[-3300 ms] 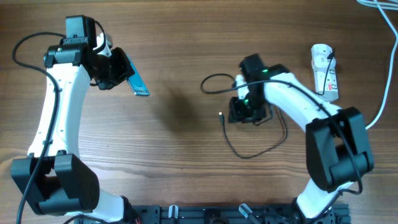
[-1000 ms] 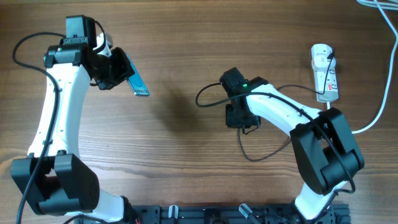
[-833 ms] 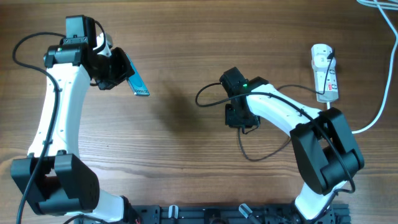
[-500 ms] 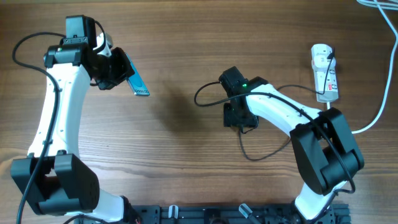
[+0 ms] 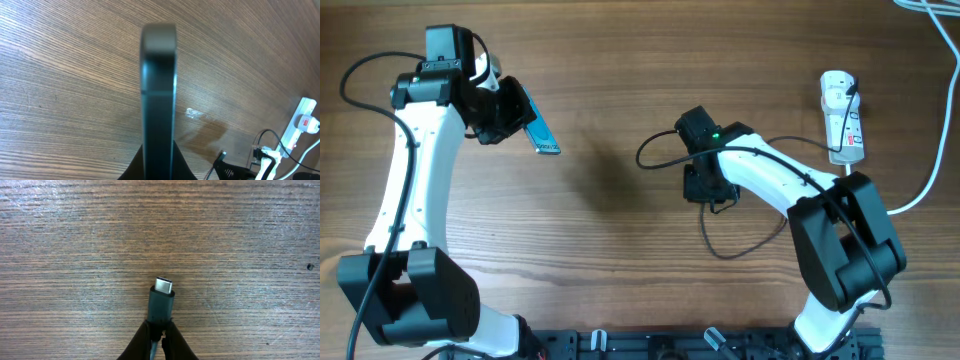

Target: Plug charger to phone and switch on socket

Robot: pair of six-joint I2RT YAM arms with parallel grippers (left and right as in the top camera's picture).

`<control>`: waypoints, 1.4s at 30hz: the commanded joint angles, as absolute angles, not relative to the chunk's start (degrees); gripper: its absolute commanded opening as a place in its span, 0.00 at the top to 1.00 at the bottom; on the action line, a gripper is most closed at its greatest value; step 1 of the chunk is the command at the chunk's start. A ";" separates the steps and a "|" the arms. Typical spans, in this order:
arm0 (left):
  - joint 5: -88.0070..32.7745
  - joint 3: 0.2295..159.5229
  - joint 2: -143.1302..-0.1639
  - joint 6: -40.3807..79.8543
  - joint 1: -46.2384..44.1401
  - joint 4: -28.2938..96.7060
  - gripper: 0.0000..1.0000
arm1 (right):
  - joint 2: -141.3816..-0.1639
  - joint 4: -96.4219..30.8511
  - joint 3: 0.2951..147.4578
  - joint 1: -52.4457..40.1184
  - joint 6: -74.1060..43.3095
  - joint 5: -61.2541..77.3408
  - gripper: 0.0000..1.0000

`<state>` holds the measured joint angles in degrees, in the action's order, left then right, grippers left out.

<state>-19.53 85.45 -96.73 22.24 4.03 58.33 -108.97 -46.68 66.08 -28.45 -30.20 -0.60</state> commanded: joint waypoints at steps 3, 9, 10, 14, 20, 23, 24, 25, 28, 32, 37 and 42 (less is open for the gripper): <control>-19.86 85.43 -95.57 22.79 4.01 58.13 0.96 | -111.24 -47.00 65.12 -28.62 -29.98 0.12 0.85; -21.91 85.45 -95.33 22.65 4.03 55.59 0.96 | -110.87 -46.30 65.67 -28.21 -25.15 4.03 0.96; -23.68 85.45 -95.07 21.21 4.03 54.61 0.96 | -110.24 -45.67 65.78 -27.64 -22.96 6.96 0.96; -32.21 85.45 -92.66 15.97 4.03 52.03 0.96 | -103.35 -42.85 65.78 -24.27 -8.08 23.33 0.96; -57.47 85.45 -91.26 10.68 4.01 47.20 0.96 | -92.95 -44.53 65.78 -20.01 12.47 62.24 0.96; -65.14 85.45 -91.26 11.05 3.33 45.84 0.96 | -92.86 -44.93 65.78 -20.08 15.64 73.60 0.96; -65.12 85.45 -91.26 11.16 2.70 45.89 0.96 | -92.84 -44.42 65.78 -20.08 15.88 75.90 0.96; -65.12 85.45 -91.26 11.16 2.17 45.89 0.96 | -92.84 -44.18 65.78 -20.08 15.84 76.40 0.96; -61.47 85.45 -91.26 14.68 -0.71 45.56 0.96 | -92.77 -44.14 65.78 -21.15 13.58 76.34 0.96; -54.85 85.45 -91.29 17.69 -5.08 44.03 0.96 | -92.01 -40.18 65.78 -24.91 4.95 74.32 0.96; -49.82 85.45 -91.29 20.43 -6.22 44.10 0.96 | -86.15 -29.15 65.78 -28.23 -10.61 62.61 0.96; -50.09 85.45 -91.29 20.43 -6.24 44.31 0.96 | -84.75 -24.88 65.78 -28.34 -18.46 56.99 0.96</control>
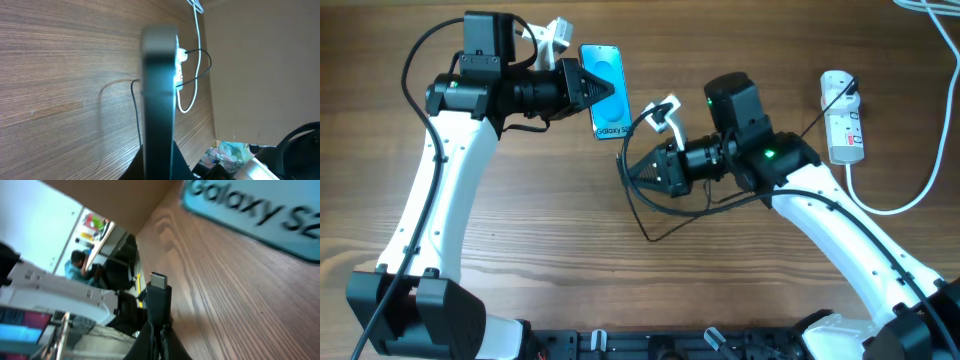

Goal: Plug charger to phone and switch on socket
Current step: 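Raise the phone with the left gripper and bring the plug beneath it, then align the USB-C plug under the phone's bottom port with the right gripper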

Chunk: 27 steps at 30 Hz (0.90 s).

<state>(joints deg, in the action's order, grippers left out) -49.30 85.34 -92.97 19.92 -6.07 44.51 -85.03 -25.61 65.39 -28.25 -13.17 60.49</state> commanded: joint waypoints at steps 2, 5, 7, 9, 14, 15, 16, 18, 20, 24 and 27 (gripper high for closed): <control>-51.77 85.45 -91.29 20.45 -6.24 44.25 0.96 | -84.75 -24.82 65.78 -28.34 -19.73 56.34 0.96; -53.15 85.45 -91.29 20.40 -6.28 43.53 0.96 | -84.77 -24.84 65.78 -28.34 -21.69 54.87 0.96; -54.15 85.45 -91.29 20.40 -6.28 43.05 0.96 | -84.77 -24.73 65.76 -28.34 -22.02 54.61 0.96; -55.02 85.45 -91.29 20.32 -6.35 42.81 0.96 | -84.77 -24.25 65.76 -28.34 -22.06 54.65 0.96; -55.02 85.45 -91.29 19.79 -8.16 42.17 0.96 | -84.79 -22.79 65.76 -28.34 -21.80 54.59 0.96; -55.02 85.45 -91.29 19.79 -8.21 42.17 0.96 | -84.79 -22.41 65.78 -28.34 -21.85 54.37 0.96; -55.02 85.45 -91.29 19.79 -8.21 42.15 0.96 | -84.79 -22.31 65.76 -28.34 -21.82 53.80 0.96; -55.18 85.45 -91.29 19.77 -8.21 41.91 0.96 | -84.86 -22.33 65.76 -28.34 -21.39 53.78 0.96; -56.38 85.45 -91.29 19.77 -8.21 41.12 0.96 | -84.90 -22.57 65.76 -28.34 -21.37 53.78 0.96; -56.55 85.45 -91.29 18.87 -8.21 39.81 0.96 | -84.90 -22.98 65.76 -28.32 -20.93 53.49 0.96; -56.55 85.45 -91.29 16.88 -8.21 40.03 0.96 | -84.90 -22.90 65.76 -28.27 -20.93 52.31 0.96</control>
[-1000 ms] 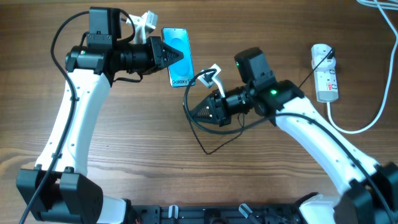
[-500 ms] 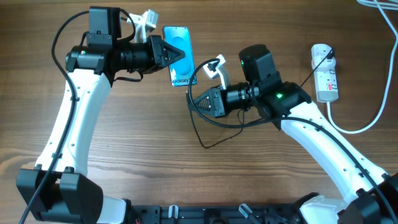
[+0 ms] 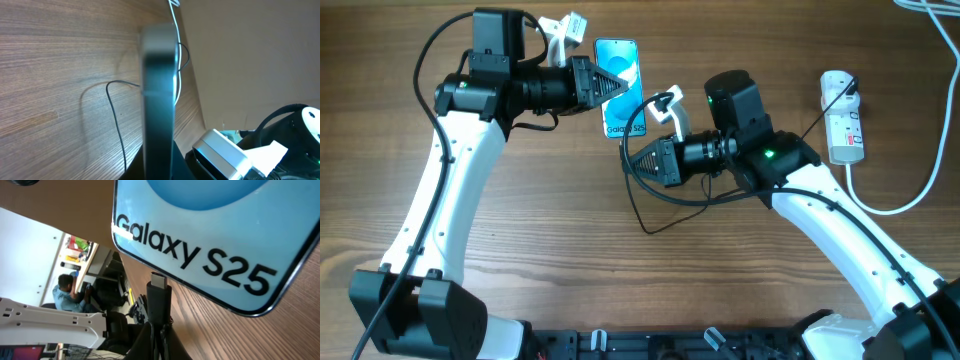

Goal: Plug charger to phone and switch on socket
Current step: 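Align the USB-C plug under the phone's bottom port with the right gripper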

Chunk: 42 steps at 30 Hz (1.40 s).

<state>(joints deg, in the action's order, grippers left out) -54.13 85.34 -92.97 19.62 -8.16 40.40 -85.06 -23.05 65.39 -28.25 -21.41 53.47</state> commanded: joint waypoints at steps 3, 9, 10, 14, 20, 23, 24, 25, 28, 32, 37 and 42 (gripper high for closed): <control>-56.51 85.45 -91.29 16.69 -8.21 40.01 0.96 | -84.90 -22.74 65.76 -28.27 -20.95 52.34 0.96; -56.53 85.45 -91.29 16.49 -8.21 40.03 0.96 | -84.90 -22.74 65.76 -28.27 -20.97 52.25 0.96; -56.53 85.45 -91.29 15.73 -8.21 40.05 0.96 | -84.90 -22.74 65.76 -28.27 -21.04 52.03 0.96; -56.53 85.45 -91.29 15.40 -8.21 40.07 0.96 | -84.90 -22.79 65.76 -28.27 -21.23 49.91 0.96; -56.53 85.45 -91.29 15.40 -8.21 40.05 0.96 | -84.90 -22.76 65.76 -28.27 -21.26 49.25 0.96; -56.51 85.45 -91.29 15.16 -8.21 40.05 0.96 | -84.90 -22.55 65.76 -28.27 -21.23 49.25 0.96; -56.49 85.45 -91.29 14.83 -8.21 40.05 0.96 | -84.90 -22.48 65.76 -28.27 -21.26 49.25 0.96; -56.51 85.45 -91.29 14.09 -8.21 40.12 0.96 | -84.90 -22.50 65.76 -28.27 -21.26 49.25 0.96; -56.51 85.45 -91.29 13.65 -8.21 40.66 0.96 | -84.90 -22.46 65.76 -28.27 -21.45 49.25 0.96; -55.88 85.45 -91.29 13.67 -8.21 40.71 0.96 | -84.90 -21.67 65.76 -28.27 -22.65 49.30 0.96; -55.86 85.45 -91.29 13.65 -8.21 40.95 0.96 | -84.90 -21.41 65.76 -28.27 -23.97 48.12 0.96; -55.83 85.45 -91.29 13.65 -8.21 40.95 0.96 | -84.90 -19.53 65.76 -28.27 -24.60 47.57 0.96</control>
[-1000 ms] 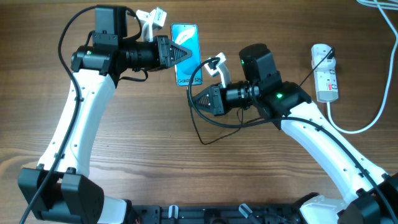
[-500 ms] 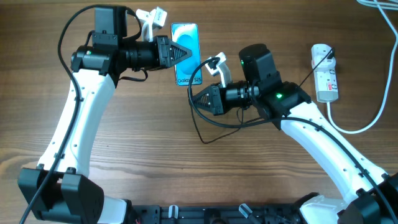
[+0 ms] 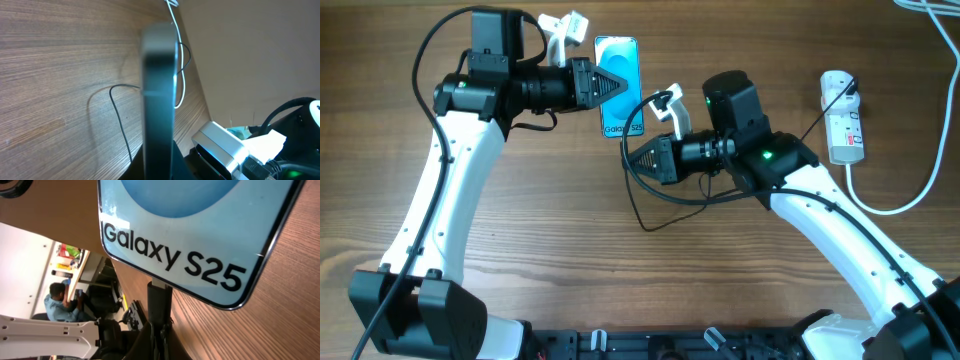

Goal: Plug charger to phone and switch on socket
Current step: 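Align the USB-C plug under the phone's bottom port with the right gripper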

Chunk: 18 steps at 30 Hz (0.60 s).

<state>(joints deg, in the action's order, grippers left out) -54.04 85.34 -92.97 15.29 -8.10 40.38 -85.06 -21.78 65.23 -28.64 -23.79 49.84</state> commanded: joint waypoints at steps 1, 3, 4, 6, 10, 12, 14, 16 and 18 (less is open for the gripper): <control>-55.83 85.45 -91.29 13.67 -8.21 40.95 0.96 | -84.90 -18.76 65.76 -28.27 -24.62 47.55 0.96; -55.83 85.45 -91.29 13.65 -8.21 40.95 0.96 | -84.90 -18.00 65.76 -28.27 -25.39 46.35 0.96; -55.83 85.43 -91.29 13.65 -8.21 40.97 0.96 | -84.90 -17.72 65.76 -28.27 -25.65 45.80 0.96; -55.53 85.45 -91.29 13.65 -8.21 41.08 0.96 | -84.90 -17.37 65.76 -28.27 -25.69 45.84 0.96; -52.42 85.45 -91.29 13.17 -8.21 42.78 0.96 | -84.90 -16.53 65.76 -28.25 -25.65 45.80 0.96; -52.42 85.43 -91.29 12.34 -8.21 43.81 0.96 | -84.90 -16.56 65.76 -28.10 -25.65 44.73 0.96; -52.42 85.45 -91.29 12.36 -8.21 44.01 0.96 | -84.90 -16.56 65.76 -28.05 -25.65 44.49 0.96; -52.45 85.45 -91.29 12.43 -8.21 44.01 0.96 | -84.90 -16.82 65.76 -28.05 -25.65 44.29 0.96; -52.42 85.45 -91.29 13.43 -8.21 43.90 0.96 | -84.90 -16.99 65.76 -28.05 -25.69 44.31 0.96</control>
<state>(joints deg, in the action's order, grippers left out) -49.19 85.52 -92.88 13.58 -7.33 42.59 -85.08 -19.00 64.55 -28.84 -25.54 47.92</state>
